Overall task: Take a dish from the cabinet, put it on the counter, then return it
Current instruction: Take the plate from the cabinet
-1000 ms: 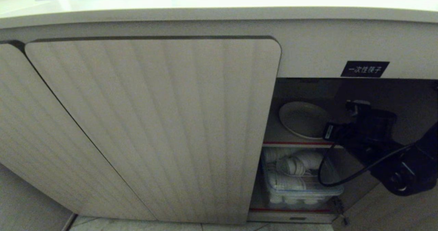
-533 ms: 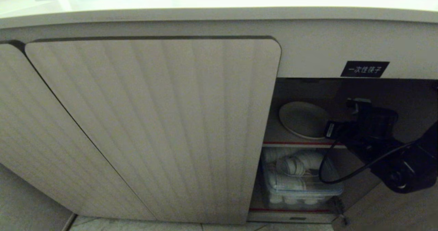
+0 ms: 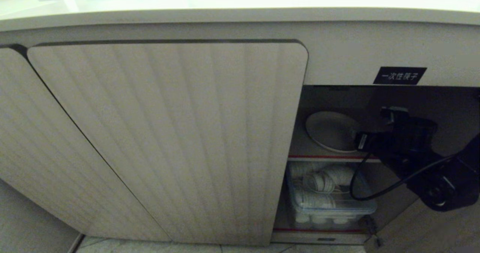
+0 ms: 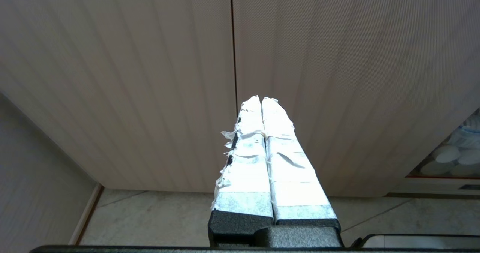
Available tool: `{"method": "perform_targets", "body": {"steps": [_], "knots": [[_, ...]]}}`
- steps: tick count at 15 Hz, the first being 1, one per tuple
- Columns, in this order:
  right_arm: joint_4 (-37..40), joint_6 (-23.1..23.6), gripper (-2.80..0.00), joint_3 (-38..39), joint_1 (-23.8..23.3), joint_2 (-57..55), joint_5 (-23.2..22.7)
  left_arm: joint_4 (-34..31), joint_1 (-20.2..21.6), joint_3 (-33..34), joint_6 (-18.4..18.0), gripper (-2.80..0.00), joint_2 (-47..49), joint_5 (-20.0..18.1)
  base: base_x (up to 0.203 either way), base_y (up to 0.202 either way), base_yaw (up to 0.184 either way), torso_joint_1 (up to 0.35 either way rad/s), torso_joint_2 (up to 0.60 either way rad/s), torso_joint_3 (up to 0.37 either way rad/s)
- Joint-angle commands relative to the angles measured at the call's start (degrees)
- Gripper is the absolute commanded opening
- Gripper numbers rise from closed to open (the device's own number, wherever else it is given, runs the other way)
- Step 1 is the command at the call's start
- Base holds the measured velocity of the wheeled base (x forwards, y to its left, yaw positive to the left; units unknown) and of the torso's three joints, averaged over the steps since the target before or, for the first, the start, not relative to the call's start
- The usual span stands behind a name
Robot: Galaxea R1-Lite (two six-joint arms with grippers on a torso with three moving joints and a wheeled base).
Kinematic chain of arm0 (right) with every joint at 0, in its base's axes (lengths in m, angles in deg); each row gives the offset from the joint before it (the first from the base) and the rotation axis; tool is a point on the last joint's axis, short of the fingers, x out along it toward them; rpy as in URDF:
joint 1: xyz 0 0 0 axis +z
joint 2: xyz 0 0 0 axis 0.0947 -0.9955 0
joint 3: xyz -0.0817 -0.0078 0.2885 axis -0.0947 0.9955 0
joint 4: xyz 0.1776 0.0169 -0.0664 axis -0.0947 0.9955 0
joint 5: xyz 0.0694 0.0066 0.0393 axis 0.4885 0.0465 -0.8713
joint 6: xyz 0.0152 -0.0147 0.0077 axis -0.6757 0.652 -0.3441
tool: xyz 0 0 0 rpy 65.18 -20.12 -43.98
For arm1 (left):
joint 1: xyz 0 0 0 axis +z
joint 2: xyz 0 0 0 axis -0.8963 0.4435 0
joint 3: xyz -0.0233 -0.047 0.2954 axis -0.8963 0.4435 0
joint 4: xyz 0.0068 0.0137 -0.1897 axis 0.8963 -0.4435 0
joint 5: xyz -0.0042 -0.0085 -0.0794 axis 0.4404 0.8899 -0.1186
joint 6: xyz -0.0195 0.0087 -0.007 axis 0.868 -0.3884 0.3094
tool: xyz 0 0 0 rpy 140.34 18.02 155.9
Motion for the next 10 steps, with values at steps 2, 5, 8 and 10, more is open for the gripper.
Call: {"method": "perform_targets", "body": {"steps": [2,5,8,10], "knots": [[-0.4,-0.1,0.00,0.0,-0.2,0.3,0.1,0.0,0.0,0.0,0.0,-2.80,0.0,0.0,0.000,0.000,0.000,0.000,0.00,0.000],[-0.3,-0.3,0.00,-0.3,-1.5,0.3,0.1,0.0,0.0,0.0,0.0,-2.80,0.0,0.0,0.000,0.000,0.000,0.000,0.00,0.000],[0.4,-0.4,0.00,-2.0,-2.9,0.0,0.1,0.0,0.0,0.0,0.0,-2.80,0.0,0.0,0.000,0.000,0.000,0.000,0.00,0.000],[0.5,-0.3,0.00,-3.4,-3.6,-0.8,0.0,0.0,0.0,0.0,0.0,-2.80,0.0,0.0,0.000,0.000,0.000,0.000,0.00,0.000]]}}
